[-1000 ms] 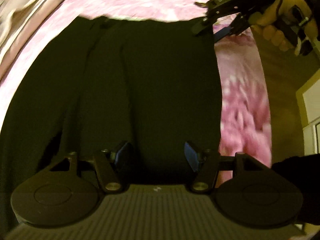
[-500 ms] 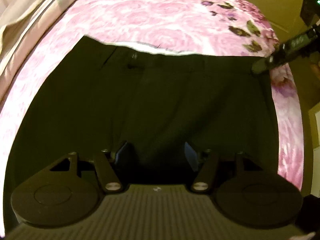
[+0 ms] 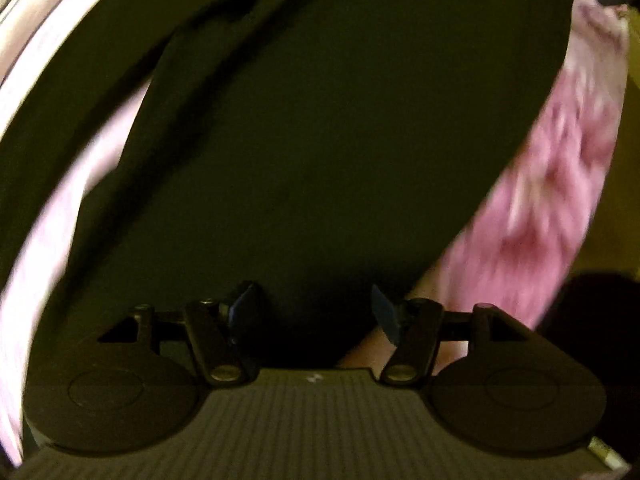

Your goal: Fold clothes

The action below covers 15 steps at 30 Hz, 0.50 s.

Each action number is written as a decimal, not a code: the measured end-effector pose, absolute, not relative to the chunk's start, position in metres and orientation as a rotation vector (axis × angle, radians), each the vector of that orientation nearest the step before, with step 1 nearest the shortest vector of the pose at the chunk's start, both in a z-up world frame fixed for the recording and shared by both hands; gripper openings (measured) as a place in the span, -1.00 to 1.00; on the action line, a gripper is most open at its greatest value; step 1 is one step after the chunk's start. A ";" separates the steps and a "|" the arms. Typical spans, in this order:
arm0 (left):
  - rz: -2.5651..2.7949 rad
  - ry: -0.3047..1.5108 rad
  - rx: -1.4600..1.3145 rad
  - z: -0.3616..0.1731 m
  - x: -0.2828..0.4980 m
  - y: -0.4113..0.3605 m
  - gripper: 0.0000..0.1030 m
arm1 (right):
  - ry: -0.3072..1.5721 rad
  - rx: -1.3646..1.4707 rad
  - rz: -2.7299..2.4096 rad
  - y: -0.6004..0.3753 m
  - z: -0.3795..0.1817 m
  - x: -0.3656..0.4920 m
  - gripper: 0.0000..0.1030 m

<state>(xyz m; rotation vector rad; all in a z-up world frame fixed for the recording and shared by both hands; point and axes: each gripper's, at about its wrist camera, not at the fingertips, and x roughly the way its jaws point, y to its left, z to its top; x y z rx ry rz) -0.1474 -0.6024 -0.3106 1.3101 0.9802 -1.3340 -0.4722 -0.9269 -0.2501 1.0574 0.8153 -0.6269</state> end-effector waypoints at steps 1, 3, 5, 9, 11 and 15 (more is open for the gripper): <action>-1.302 1.001 1.309 -0.311 -0.141 -0.586 0.19 | 0.826 1.046 -0.611 -0.920 -0.247 -0.467 0.60; -1.234 1.034 1.297 -0.307 -0.124 -0.554 0.19 | 0.841 1.023 -0.587 -0.901 -0.243 -0.454 0.60; -1.181 1.057 1.274 -0.303 -0.107 -0.525 0.19 | 0.853 0.999 -0.565 -0.880 -0.239 -0.441 0.60; -1.138 1.024 1.161 -0.282 -0.070 -0.476 0.19 | 0.877 0.950 -0.520 -0.839 -0.232 -0.415 0.60; -1.144 0.957 1.158 -0.277 -0.054 -0.456 0.19 | 0.888 0.925 -0.497 -0.819 -0.228 -0.402 0.60; -1.211 0.776 1.273 -0.284 -0.020 -0.410 0.19 | 0.938 0.805 -0.440 -0.760 -0.228 -0.365 0.60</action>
